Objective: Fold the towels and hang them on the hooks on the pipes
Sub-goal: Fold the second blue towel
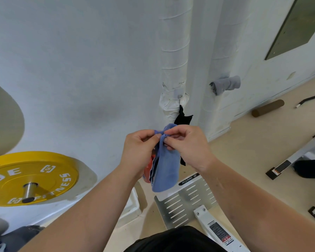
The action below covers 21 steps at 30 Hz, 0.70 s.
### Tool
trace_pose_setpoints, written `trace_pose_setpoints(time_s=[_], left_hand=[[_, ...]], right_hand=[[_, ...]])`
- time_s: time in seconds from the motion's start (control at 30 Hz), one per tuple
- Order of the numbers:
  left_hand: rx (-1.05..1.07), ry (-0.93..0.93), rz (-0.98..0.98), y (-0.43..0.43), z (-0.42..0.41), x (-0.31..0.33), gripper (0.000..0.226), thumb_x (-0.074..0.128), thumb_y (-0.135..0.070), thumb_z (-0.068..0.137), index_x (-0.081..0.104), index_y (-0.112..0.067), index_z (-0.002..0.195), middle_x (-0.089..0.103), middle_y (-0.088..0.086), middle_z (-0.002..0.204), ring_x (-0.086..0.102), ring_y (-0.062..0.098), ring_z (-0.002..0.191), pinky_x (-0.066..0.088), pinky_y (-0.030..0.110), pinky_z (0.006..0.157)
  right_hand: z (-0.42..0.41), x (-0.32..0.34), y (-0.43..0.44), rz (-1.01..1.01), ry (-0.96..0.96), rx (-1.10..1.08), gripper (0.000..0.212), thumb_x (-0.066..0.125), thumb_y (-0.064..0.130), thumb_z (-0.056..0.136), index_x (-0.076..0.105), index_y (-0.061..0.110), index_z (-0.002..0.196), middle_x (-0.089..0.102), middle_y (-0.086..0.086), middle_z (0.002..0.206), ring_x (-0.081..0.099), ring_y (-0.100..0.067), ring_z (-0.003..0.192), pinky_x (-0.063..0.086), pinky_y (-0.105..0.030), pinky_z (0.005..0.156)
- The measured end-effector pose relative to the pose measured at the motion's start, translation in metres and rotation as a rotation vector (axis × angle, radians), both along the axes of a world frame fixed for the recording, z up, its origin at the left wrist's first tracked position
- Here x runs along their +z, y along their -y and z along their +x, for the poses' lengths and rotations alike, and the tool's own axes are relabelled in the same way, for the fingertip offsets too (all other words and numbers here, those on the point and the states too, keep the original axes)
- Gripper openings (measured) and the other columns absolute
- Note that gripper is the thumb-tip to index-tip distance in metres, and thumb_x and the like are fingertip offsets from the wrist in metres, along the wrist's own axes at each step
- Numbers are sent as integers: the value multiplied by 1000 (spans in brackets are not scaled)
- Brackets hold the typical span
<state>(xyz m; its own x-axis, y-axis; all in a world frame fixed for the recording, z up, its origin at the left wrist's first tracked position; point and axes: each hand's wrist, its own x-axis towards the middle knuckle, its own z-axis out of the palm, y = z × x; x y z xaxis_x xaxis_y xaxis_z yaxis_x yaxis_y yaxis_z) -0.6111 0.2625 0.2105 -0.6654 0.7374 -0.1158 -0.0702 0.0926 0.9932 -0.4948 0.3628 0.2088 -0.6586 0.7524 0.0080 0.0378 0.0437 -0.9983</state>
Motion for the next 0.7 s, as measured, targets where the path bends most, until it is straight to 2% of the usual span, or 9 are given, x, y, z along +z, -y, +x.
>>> trace_pose_setpoints(time_s=[0.07,0.13,0.23,0.3,0.37,0.43,0.5,0.6,0.7], left_hand=[[-22,15,3,0,0,0,14,67,-5,94,80,-5,95,76,21,95,71,29,84,59,48,82],[-33,29,10,0,3,0,16,65,-3,94,80,-6,95,76,21,95,71,27,85,58,43,81],[-49,-7,2,0,4,-3,14,71,0,90,79,-9,97,79,11,94,76,26,93,60,41,88],[-48,-30,-8,-1,0,-5,14,72,1,89,79,-10,96,80,10,92,76,26,93,59,44,90],[-42,-33,-11,-2,-4,-7,14,69,-1,92,79,-10,94,80,10,91,75,22,87,58,47,89],[-22,-37,-11,-2,-10,-7,14,67,-3,94,79,-10,93,79,8,89,72,17,82,58,45,88],[8,-57,-11,-2,-17,-6,13,66,-3,95,77,-9,95,78,4,88,70,13,81,58,41,86],[24,-102,-29,-1,-31,-5,13,65,-3,96,75,-11,96,76,-2,86,67,8,79,56,30,81],[56,-166,-55,3,-42,-9,13,64,-4,96,74,-12,96,75,-5,87,66,4,78,53,21,76]], right_hand=[[-1,0,-2,38,20,-12,20,79,2,83,74,21,77,72,-9,70,68,-13,64,58,-23,65],[-1,-2,-4,113,55,-39,18,81,4,80,72,19,76,67,-6,65,61,-10,58,55,-22,61],[-1,-7,-9,317,150,-88,15,84,14,75,70,20,76,52,9,63,47,-3,56,39,-13,57],[0,-10,-14,472,221,-108,18,87,27,73,70,23,76,52,8,77,51,-5,69,38,-12,63],[3,-14,-23,541,249,-69,19,86,37,74,72,26,79,54,4,96,54,-7,90,42,-15,78],[7,-19,-34,618,314,-14,14,82,38,78,74,28,84,55,5,114,49,-12,112,39,-22,94],[12,-27,-48,751,446,19,10,79,35,83,76,28,90,56,4,128,44,-17,124,30,-27,101],[20,-36,-62,877,571,51,12,77,33,85,77,24,93,60,-1,131,47,-26,127,32,-37,104],[23,-31,-68,932,571,116,14,75,32,86,74,19,90,67,-2,121,55,-25,118,43,-40,100]])
